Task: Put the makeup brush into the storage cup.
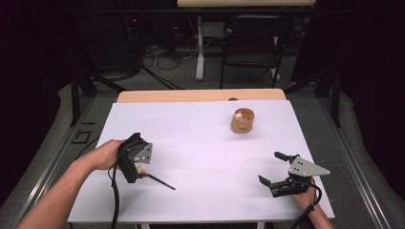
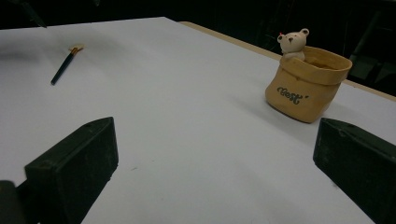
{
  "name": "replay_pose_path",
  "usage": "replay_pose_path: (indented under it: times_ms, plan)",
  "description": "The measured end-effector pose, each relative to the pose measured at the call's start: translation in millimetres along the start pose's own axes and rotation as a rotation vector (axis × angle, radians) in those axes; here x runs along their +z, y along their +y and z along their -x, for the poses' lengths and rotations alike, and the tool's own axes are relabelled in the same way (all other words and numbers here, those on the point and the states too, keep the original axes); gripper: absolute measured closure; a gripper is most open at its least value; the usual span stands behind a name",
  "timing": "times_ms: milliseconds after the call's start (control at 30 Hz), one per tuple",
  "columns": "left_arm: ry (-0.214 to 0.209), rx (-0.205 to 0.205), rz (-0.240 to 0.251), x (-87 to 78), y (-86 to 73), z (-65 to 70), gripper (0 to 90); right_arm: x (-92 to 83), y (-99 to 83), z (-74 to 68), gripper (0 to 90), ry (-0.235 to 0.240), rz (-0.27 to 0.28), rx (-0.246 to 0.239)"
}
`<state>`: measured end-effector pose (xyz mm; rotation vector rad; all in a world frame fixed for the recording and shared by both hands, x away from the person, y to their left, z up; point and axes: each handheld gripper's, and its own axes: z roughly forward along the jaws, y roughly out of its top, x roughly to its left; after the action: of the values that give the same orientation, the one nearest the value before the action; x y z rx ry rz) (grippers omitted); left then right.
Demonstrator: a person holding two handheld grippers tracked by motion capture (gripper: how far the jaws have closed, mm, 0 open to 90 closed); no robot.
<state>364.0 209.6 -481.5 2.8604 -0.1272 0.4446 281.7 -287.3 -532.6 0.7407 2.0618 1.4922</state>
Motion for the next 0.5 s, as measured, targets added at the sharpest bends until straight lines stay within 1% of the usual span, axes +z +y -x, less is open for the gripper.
replay_pose_path:
  times_ms: [33, 67, 133, 267, 400, 467, 500]
  plan:
    - [-0.007, 0.016, -0.015, 1.1, 1.3, -0.6, 0.0, 0.0, 0.0, 0.0, 0.0, 0.000, 0.000, 0.000]
    - [-0.012, 0.017, -0.018, 2.2, 2.0, -0.4, 0.0, 0.0, 0.0, 0.0, 0.0, 0.000, 0.000, 0.000]
    - [-0.018, 0.032, -0.040, 3.6, 4.0, -0.3, 0.1, 0.0, 0.0, 0.0, 0.0, 0.000, 0.000, 0.002]
    - [-0.021, 0.053, -0.058, 5.9, 6.3, -0.4, 1.4, 0.0, 0.0, 0.0, 0.0, 0.000, 0.002, 0.002]
    - [-0.038, 0.074, -0.081, 8.5, 8.2, -0.2, 3.4, 0.0, 0.0, 0.1, 0.0, -0.001, 0.002, 0.002]
    - [-0.045, 0.072, -0.084, 10.0, 8.7, 0.5, 4.5, 0.0, 0.0, 0.0, 0.0, 0.000, 0.002, 0.003]
    - [-0.046, 0.087, -0.098, 9.8, 10.1, -0.1, 5.4, 0.0, 0.0, 0.0, 0.0, -0.001, 0.001, 0.002]
